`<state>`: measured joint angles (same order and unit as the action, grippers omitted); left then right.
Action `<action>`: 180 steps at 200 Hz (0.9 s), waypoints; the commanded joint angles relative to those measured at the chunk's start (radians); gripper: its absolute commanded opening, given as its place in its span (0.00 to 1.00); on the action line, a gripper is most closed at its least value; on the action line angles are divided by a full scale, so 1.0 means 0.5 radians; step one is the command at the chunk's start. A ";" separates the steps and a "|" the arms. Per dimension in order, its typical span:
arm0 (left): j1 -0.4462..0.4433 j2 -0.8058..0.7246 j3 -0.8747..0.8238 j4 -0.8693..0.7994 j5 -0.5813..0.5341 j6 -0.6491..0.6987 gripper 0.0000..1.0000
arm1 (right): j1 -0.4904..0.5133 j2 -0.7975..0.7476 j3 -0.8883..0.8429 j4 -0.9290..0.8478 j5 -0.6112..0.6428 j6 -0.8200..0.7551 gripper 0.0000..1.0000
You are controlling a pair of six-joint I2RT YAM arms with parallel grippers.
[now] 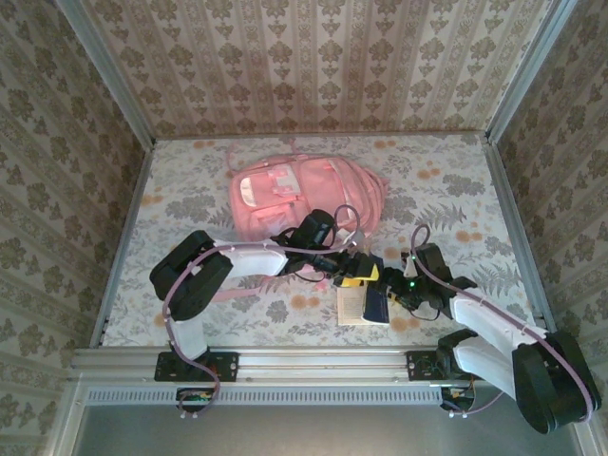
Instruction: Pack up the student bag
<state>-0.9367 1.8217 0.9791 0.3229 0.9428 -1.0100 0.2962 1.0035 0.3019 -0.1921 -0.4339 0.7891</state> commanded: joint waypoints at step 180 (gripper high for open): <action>0.043 0.045 0.108 -0.491 -0.054 0.150 0.00 | -0.075 -0.585 0.056 -0.665 0.356 0.053 0.81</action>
<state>-0.9283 1.8530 1.0103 0.0681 0.8902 -0.9520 0.2661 0.8104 0.2859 -0.3485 -0.3565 0.7929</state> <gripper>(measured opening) 0.046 0.794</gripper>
